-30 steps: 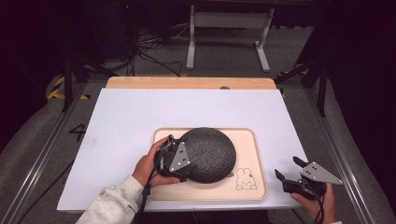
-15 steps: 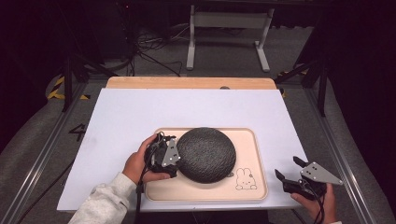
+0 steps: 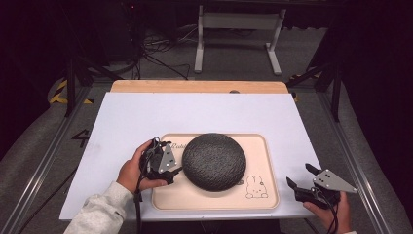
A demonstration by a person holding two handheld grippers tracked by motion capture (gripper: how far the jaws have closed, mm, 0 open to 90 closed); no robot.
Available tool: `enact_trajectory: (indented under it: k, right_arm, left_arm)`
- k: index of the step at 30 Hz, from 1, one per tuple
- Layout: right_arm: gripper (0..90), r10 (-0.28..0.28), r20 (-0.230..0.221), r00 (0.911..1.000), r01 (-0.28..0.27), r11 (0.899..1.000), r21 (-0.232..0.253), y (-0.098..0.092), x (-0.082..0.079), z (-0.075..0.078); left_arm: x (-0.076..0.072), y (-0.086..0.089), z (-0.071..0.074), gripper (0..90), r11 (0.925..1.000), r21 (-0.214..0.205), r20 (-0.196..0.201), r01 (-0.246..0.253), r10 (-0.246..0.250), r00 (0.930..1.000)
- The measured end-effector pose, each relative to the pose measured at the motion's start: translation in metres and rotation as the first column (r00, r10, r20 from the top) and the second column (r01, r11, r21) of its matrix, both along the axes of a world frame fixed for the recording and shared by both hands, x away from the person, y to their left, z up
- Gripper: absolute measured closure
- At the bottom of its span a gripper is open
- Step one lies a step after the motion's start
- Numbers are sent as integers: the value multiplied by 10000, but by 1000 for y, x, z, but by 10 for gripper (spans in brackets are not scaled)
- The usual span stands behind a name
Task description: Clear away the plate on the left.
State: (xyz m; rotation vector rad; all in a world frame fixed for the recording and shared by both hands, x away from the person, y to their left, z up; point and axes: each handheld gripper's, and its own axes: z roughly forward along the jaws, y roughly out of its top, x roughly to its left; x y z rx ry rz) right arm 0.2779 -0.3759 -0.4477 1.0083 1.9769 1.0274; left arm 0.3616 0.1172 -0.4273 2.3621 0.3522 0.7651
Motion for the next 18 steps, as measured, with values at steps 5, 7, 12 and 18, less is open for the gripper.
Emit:
enact_trajectory:
  k: [5,7,12,18]
  right_arm:
    - [178,-7,-2,10000,7,10000,-8,0,0,0]
    - [177,-5,3,10000,5,10000,-8,0,0,0]
    - [177,3,7,10000,-3,10000,-22,0,0,0]
    - [177,10,8,10000,-10,10000,-19,0,0,0]
  left_arm:
    - [-1,8,0,120,9998,-75,9,-185,185,9998]
    - [-1,11,-1,120,9998,1,-56,-198,198,9998]
    - [-4,19,-4,120,9991,147,-143,-407,409,9991]
    - [-6,27,-5,117,9986,135,-185,-508,510,9985]
